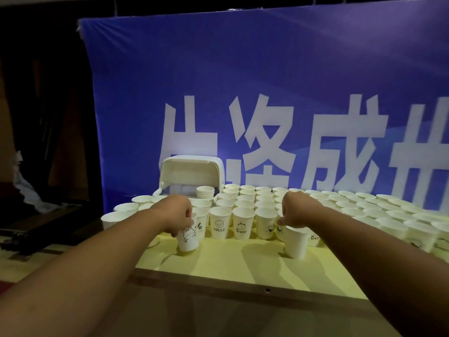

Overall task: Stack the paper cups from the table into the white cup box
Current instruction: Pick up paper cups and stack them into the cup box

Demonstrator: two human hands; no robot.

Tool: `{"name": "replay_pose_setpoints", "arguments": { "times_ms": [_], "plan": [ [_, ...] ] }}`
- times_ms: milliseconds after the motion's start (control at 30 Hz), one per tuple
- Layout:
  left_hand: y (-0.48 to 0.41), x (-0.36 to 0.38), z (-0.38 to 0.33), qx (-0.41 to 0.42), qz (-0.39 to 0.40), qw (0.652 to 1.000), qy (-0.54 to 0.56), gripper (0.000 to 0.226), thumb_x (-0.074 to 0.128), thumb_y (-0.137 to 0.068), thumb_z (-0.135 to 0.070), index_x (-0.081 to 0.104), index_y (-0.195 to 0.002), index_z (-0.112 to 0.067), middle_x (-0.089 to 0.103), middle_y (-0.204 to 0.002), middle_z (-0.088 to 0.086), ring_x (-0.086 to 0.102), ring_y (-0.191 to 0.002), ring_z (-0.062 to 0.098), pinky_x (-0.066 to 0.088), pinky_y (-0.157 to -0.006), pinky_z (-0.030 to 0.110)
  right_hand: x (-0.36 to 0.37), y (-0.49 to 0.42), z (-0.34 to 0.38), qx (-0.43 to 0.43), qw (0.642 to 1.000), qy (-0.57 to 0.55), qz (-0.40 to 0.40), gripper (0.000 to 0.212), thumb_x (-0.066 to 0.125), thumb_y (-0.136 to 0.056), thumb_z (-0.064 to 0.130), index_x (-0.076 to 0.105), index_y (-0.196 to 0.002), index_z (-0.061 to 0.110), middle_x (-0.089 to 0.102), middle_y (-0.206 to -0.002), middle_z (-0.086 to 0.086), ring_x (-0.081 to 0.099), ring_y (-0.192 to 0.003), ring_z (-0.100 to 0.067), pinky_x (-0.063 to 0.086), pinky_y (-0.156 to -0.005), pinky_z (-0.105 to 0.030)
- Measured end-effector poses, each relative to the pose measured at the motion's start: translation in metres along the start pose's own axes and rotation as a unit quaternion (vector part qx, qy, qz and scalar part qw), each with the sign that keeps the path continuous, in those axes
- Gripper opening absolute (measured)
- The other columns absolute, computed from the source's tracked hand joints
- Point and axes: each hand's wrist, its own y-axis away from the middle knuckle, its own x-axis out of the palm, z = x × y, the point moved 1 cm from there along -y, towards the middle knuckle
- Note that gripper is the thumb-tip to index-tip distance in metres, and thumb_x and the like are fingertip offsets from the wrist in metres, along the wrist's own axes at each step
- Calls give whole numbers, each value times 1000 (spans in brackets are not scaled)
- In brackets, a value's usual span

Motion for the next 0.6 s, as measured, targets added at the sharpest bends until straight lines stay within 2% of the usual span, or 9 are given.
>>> {"name": "replay_pose_setpoints", "arguments": {
  "times_ms": [133,233,433,600],
  "plan": [
    [-1,2,-15,14,-8,1000,9,11,67,-96,-27,70,-93,-18,74,-99,1,73,-70,13,64,-74,35,6,8,-4,7,999,31,40,38,78,-80,35,63,-110,15,63,-91,2,61,-85,-15,56,-75,-27],
    [-2,4,-21,24,-18,999,10,11,67,-97,-27,70,-97,-17,73,-105,1,68,-78,12,62,-80,35,11,8,-3,5,998,48,45,36,74,-85,27,60,-115,14,64,-98,-1,62,-89,-17,57,-81,-30],
    [-6,-4,-21,38,-47,998,6,16,64,-97,-34,70,-90,-21,70,-94,-4,65,-80,14,59,-76,36,-1,-2,12,-27,999,36,14,25,69,-87,24,66,-110,13,67,-99,-2,63,-86,-19,59,-79,-31],
    [-20,-20,-21,37,-98,994,29,19,64,-96,-39,70,-85,-25,69,-85,-7,66,-78,17,59,-75,39,-21,-22,37,-59,997,-22,-35,13,65,-90,21,67,-101,15,63,-87,0,61,-78,-16,56,-72,-27]
  ]
}}
